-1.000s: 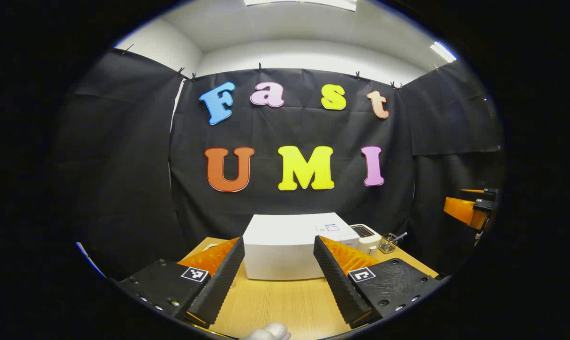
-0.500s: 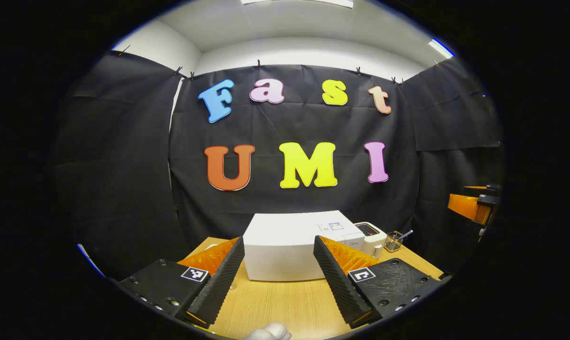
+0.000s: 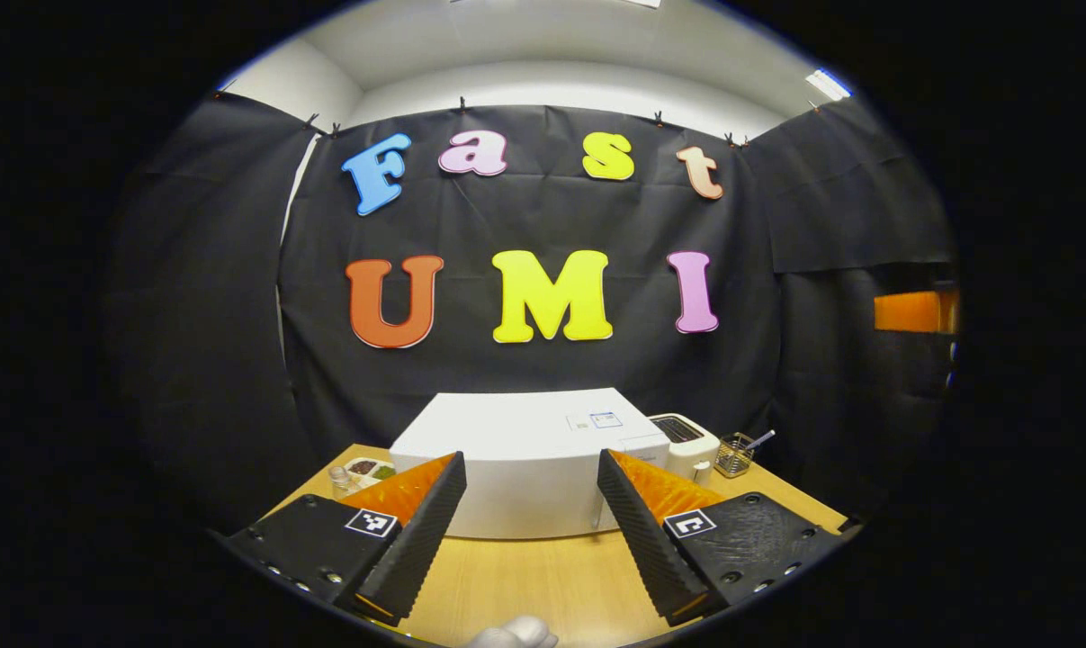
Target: Open the microwave oven with the left hand, put the food in, and close the microwave oven.
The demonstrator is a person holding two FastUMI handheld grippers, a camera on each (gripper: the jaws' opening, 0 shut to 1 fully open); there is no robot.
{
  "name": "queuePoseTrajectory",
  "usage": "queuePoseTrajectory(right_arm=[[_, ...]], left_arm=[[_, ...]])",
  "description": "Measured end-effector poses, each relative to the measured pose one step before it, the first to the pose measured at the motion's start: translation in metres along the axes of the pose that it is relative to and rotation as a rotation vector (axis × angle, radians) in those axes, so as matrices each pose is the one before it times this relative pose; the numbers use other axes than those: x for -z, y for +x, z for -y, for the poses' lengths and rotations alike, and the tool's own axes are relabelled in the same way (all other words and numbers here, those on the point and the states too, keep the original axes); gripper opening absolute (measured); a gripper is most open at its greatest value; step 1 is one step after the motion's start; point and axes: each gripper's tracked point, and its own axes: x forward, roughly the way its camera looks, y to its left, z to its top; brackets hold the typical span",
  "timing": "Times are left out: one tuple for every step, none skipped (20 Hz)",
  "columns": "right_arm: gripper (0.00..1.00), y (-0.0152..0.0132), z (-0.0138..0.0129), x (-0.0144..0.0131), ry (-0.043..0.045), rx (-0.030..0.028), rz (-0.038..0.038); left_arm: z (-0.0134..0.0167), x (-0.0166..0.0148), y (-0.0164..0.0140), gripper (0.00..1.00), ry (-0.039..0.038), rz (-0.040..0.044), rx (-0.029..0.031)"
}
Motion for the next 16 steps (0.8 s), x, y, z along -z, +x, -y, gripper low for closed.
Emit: queuePoseTrajectory(right_arm=[[1.00, 0.00005, 0.00720, -0.00222, -0.00786, 0.01568, -0.00145], [1.00, -0.00039, 0.00731, -0.00255, -0.00833, 0.01663, -0.00182], [1.00, 0.00010, 0.00742, -0.00150, -0.01373, 0.01901, -0.00661], [1.00, -0.00060, 0.00588, 0.00013, -0.01286, 0.01617, -0.00828], [1.00, -0.00137, 0.00747, -0.00029, -0.01531, 0.02085, -0.00686], [1.00, -0.00080, 0.00565, -0.00194, -0.00710, 0.01709, 0.00180], [1.00, 0.00074, 0.00476, 0.00071, -0.01149, 0.01650, -0.00212], [0.91, -0.00008, 0.00457, 0.00113, -0.01281, 0.01467, -0.00517], [1.00, -0.00077, 0.00406, 0.00291, -0.01227, 0.01307, -0.00521], [1.00, -0.00020, 0.00212, 0.00234, -0.00847, 0.00608, -0.00940], [1.00, 0.00009, 0.00187, 0.00490, -0.00545, 0.00306, -0.01525], [1.00, 0.00073, 0.00269, 0.00317, -0.00101, 0.00509, -0.01194], [1.00, 0.00030, 0.00285, 0.00209, 0.00236, 0.00383, -0.00976], [1.00, 0.00066, 0.00292, 0.00147, 0.00670, 0.00572, -0.00226], [1.00, 0.00088, 0.00051, 0.00523, 0.00759, 0.00062, -0.01075], [1.00, 0.00124, 0.00040, 0.00562, -0.00036, -0.00051, -0.01624]], left_arm=[[0.01174, 0.01211, 0.01104, 0.92, -0.01035, -0.01076, 0.02105], [0.00951, 0.01053, 0.01186, 0.92, -0.00480, -0.00643, 0.01575], [0.00819, 0.01040, 0.01148, 0.92, -0.00293, -0.00444, 0.01155], [0.00842, 0.01072, 0.01274, 0.92, 0.00344, -0.01312, 0.01144], [0.00672, 0.01152, 0.01256, 0.92, 0.00302, 0.00222, 0.00796], [0.00470, 0.00994, 0.01329, 0.92, 0.00161, -0.00125, 0.00452], [0.00283, 0.01091, 0.01358, 0.92, 0.00417, -0.00799, -0.00007], [0.00237, 0.01123, 0.01288, 0.92, 0.00567, -0.00533, -0.00410], [0.00217, 0.01396, 0.01269, 0.92, -0.00348, -0.02007, -0.00465], [0.00180, 0.01083, 0.01309, 0.92, -0.00864, -0.01370, -0.00552], [0.00114, 0.01055, 0.01335, 0.92, -0.00831, -0.01579, -0.00769], [0.00246, 0.00906, 0.01192, 0.92, -0.01177, -0.01632, -0.00260], [0.00032, 0.00384, 0.01200, 0.82, -0.00444, -0.00303, -0.00760], [0.00061, 0.00421, 0.01110, 0.82, 0.00782, -0.00480, -0.00703], [-0.00068, 0.00352, 0.00904, 0.92, 0.01056, -0.00251, -0.01023], [-0.00004, 0.00290, 0.00703, 0.93, 0.00654, -0.00275, -0.00661]])
